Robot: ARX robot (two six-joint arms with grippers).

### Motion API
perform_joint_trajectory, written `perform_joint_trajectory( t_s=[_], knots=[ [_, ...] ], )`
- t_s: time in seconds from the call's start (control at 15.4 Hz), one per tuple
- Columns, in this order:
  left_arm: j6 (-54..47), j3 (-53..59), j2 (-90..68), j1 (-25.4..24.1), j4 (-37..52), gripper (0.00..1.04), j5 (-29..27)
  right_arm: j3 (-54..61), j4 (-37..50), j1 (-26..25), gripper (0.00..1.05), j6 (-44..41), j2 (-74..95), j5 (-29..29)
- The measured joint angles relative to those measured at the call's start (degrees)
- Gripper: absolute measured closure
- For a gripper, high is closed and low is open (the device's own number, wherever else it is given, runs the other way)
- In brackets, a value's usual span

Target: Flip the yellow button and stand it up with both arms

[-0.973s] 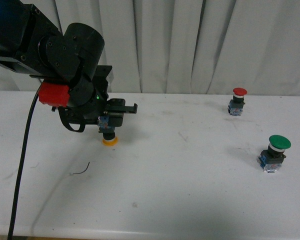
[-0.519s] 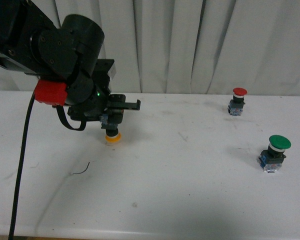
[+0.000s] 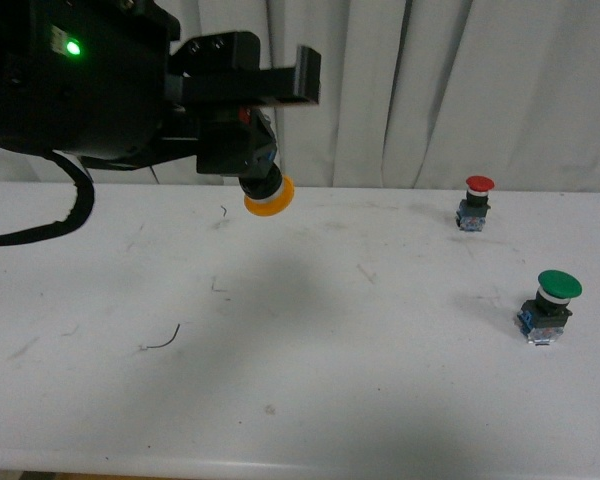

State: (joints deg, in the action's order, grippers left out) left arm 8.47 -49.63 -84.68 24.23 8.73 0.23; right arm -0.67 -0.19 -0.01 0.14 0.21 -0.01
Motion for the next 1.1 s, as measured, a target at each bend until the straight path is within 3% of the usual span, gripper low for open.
perform_joint_trajectory(
  t_s=[0.13,0.26,0.52,0.65,0.97,1.1],
  knots=[
    [2.23,1.97,2.25,-0.15,2.93,0.69,3.30,0.00,0.00,0.00,0.06,0.00,0.00,0.00],
    [9.18,5.22,2.36,-0.72,10.56,0.69,13.20,0.00,0.00,0.00,0.06,0.00,0.00,0.00],
    [14.93,6.64,2.29,-0.83,17.03,0.69,19.17,0.00,0.00,0.00,0.06,0.00,0.00,-0.02],
    [23.80,7.50,0.98,-1.09,26.29,0.69,24.59,0.00,0.00,0.00,0.06,0.00,0.00,-0.02],
    [48.94,9.01,-8.28,0.00,49.94,0.69,27.65,0.00,0.00,0.00,0.06,0.00,0.00,0.00],
    [53.62,9.05,-12.07,0.44,53.96,0.69,27.26,0.00,0.00,0.00,0.06,0.00,0.00,0.00]
  ],
)
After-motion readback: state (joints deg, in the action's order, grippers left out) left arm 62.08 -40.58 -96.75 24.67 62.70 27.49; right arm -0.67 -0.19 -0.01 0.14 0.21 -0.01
